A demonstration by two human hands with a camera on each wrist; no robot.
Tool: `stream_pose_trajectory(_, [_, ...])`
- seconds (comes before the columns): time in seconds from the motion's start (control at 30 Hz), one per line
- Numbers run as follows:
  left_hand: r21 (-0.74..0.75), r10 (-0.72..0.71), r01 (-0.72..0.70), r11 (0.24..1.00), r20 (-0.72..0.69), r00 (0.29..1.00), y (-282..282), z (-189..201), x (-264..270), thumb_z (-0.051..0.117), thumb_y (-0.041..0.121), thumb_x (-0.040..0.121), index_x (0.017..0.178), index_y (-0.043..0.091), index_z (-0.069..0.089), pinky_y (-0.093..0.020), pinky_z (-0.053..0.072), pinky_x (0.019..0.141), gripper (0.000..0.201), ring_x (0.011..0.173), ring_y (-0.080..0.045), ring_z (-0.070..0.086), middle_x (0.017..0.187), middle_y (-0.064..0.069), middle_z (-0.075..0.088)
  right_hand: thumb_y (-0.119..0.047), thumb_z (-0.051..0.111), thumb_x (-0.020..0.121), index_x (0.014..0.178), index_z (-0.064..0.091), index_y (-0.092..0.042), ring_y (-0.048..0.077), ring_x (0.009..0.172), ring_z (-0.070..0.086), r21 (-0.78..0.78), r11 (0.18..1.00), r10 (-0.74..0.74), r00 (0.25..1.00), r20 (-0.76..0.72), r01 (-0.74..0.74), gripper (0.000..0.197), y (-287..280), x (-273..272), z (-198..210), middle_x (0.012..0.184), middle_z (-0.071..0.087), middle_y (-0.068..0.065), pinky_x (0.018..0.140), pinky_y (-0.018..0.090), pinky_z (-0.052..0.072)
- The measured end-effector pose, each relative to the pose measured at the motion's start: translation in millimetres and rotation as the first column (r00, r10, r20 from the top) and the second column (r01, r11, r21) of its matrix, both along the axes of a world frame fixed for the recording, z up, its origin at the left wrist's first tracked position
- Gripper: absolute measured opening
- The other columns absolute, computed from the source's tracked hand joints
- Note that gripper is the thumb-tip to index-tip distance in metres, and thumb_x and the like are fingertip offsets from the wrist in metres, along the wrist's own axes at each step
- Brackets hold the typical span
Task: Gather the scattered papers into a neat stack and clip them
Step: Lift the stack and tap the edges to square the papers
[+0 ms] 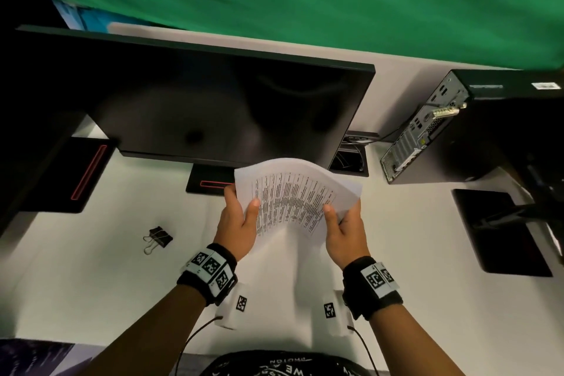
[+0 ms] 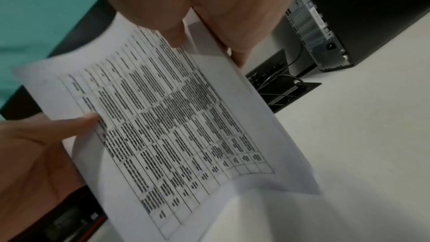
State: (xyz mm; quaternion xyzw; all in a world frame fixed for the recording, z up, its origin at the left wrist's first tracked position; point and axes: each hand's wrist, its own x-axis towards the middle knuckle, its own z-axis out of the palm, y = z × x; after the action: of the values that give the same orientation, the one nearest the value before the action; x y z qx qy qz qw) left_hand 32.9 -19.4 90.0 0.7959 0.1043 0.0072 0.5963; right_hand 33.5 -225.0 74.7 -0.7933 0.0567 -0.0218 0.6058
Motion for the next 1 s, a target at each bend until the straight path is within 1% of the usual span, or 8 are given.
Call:
stream_pose_trajectory(0.23, [0.011,-0.010,0.010,1.000,-0.007,1.000,0,-1,5,0.042,0.020,0.101,0.127,0.027,0.026,-0.025,0.050,0.086,0.032,0.111,-0.016,0.056,0.120,0.004,0.051,-0.015,0.051,0.101,0.130,0.040,-0.019,-0.004,0.105,0.063,-0.052,0.998,0.017,1.000,-0.021,-0.019,0.031,-2,6,-1,0.108,0.063,-0.019,0.084,0.018,0.057])
stream_pose_trajectory(0.37, [-0.010,0.080,-0.079,0.997,0.034,0.996,-1,3,2,0.044,0.019,0.100,0.137,0.018,0.024,-0.020,0.047,0.087,0.041,0.107,-0.011,0.054,0.120,0.002,0.052,-0.014,0.051,0.101,0.133,0.040,-0.011,-0.013,0.099,0.062,-0.058,0.998,0.004,0.999,0.051,-0.001,0.034,0,7,2,0.106,0.061,-0.020,0.077,0.005,0.050])
stream_pose_trajectory(0.5, [0.043,0.010,-0.007,0.999,-0.068,0.998,5,-13,0,0.041,0.019,0.101,0.140,0.015,0.024,-0.018,0.048,0.082,0.042,0.115,-0.021,0.057,0.133,-0.010,0.054,-0.019,0.050,0.101,0.138,0.037,-0.009,0.014,0.108,0.065,-0.067,0.996,0.054,0.997,-0.051,-0.058,0.040,-2,3,-14,0.110,0.064,-0.007,0.078,0.011,0.055])
stream_pose_trajectory(0.6, [0.059,-0.013,0.018,0.998,-0.087,0.996,9,-16,3,0.041,0.020,0.102,0.139,0.016,0.024,-0.016,0.048,0.080,0.041,0.112,-0.018,0.057,0.135,-0.009,0.053,-0.023,0.057,0.099,0.138,0.041,-0.017,0.003,0.108,0.063,-0.023,0.998,0.059,0.994,-0.094,-0.062,0.043,-5,1,-15,0.118,0.065,-0.007,0.084,0.014,0.055])
stream_pose_trajectory(0.73, [0.051,-0.010,0.015,0.999,-0.087,0.996,9,-13,6,0.043,0.021,0.101,0.131,0.022,0.024,-0.012,0.047,0.077,0.035,0.114,-0.018,0.056,0.136,-0.007,0.052,-0.043,0.072,0.083,0.136,0.046,-0.024,0.003,0.110,0.064,0.182,0.983,0.012,0.992,-0.127,0.011,0.062,0,-1,-6,0.122,0.067,-0.009,0.088,0.022,0.054])
stream_pose_trajectory(0.8, [0.049,-0.007,0.012,0.999,-0.102,0.995,8,-14,6,0.044,0.017,0.101,0.135,0.018,0.023,-0.007,0.044,0.071,0.040,0.112,-0.017,0.055,0.136,-0.006,0.052,-0.026,0.071,0.090,0.136,0.043,-0.024,0.000,0.108,0.064,0.236,0.971,-0.007,0.990,-0.140,0.040,0.054,3,-1,-5,0.123,0.064,-0.007,0.085,0.019,0.055])
stream_pose_trajectory(0.87, [0.061,-0.011,0.018,0.998,-0.121,0.993,10,-14,5,0.044,0.014,0.100,0.137,0.017,0.022,-0.012,0.044,0.079,0.043,0.118,-0.021,0.055,0.137,-0.007,0.052,-0.012,0.068,0.091,0.136,0.042,-0.023,0.005,0.110,0.063,0.193,0.980,-0.013,0.990,-0.144,0.041,0.053,4,-1,-5,0.124,0.064,-0.005,0.089,0.022,0.055])
stream_pose_trajectory(1.0, [0.095,-0.028,0.041,0.995,-0.137,0.990,17,-14,7,0.046,0.013,0.099,0.136,0.017,0.026,-0.021,0.044,0.086,0.042,0.121,-0.025,0.055,0.136,-0.006,0.054,-0.009,0.072,0.088,0.125,0.048,-0.028,0.010,0.110,0.063,0.117,0.991,-0.061,0.997,-0.041,0.066,0.048,-3,-3,3,0.115,0.066,-0.007,0.087,0.024,0.058])
